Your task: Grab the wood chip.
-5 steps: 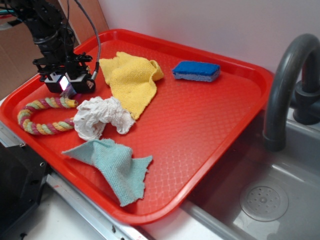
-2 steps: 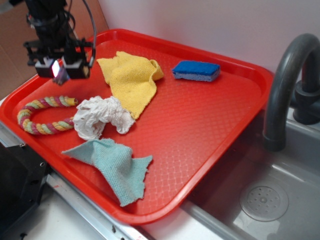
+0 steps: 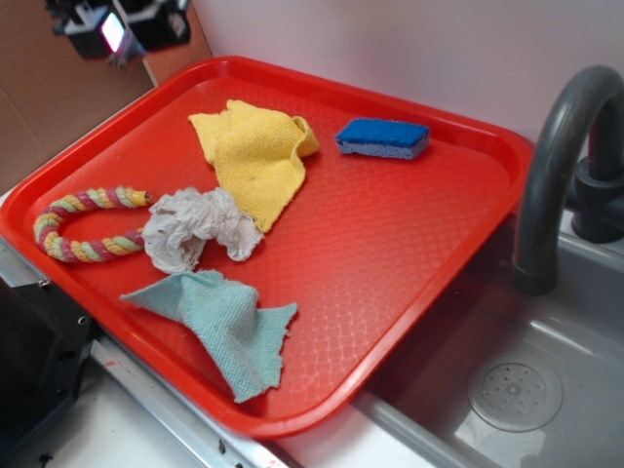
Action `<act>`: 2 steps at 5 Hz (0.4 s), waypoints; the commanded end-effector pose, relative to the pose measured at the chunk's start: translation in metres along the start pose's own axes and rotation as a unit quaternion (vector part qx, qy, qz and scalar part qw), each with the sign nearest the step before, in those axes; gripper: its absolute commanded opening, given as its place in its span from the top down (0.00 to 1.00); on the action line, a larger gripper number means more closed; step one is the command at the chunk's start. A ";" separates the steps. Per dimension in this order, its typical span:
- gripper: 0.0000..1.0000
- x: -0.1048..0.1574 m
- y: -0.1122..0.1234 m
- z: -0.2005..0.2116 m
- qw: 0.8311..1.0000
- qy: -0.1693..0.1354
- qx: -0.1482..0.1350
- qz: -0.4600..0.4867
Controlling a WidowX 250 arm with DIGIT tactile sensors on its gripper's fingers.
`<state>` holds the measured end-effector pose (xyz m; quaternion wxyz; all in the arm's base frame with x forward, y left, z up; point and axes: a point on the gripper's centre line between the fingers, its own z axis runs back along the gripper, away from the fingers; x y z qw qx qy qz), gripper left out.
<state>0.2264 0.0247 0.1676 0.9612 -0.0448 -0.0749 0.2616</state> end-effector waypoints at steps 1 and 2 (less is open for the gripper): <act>1.00 -0.028 -0.029 0.061 0.994 -0.011 -0.066 -0.090; 1.00 -0.029 -0.020 0.053 0.992 0.028 -0.057 -0.106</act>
